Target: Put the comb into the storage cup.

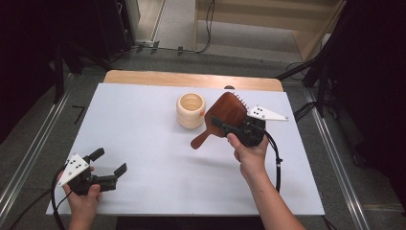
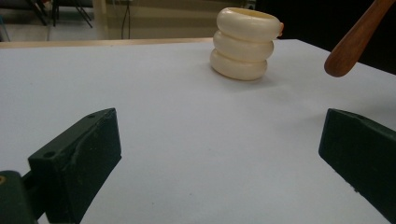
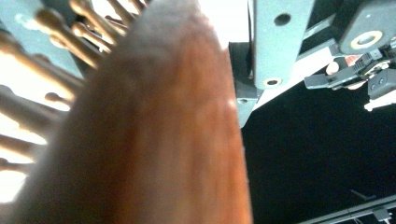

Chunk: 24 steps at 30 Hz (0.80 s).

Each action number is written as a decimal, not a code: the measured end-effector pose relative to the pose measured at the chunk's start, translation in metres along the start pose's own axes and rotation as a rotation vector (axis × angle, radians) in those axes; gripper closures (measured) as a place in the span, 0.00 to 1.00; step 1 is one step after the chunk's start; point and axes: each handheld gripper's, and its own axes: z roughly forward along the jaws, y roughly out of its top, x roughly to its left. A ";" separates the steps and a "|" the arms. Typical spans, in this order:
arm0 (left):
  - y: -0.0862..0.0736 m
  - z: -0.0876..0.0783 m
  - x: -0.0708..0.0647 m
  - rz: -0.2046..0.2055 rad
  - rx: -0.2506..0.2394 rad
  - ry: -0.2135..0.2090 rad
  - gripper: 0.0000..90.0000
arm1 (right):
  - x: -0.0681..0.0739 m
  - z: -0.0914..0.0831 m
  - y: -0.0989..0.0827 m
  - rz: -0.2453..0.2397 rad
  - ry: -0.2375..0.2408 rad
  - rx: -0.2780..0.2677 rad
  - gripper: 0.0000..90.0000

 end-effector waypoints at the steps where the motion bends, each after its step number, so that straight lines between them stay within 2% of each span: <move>1: 0.000 0.000 0.000 0.000 -0.001 -0.001 0.00 | 0.000 0.000 0.001 0.002 -0.003 0.003 0.56; 24: 0.000 0.001 -0.001 0.002 0.002 -0.010 0.00 | -0.007 0.008 0.020 -0.016 -0.028 -0.007 0.56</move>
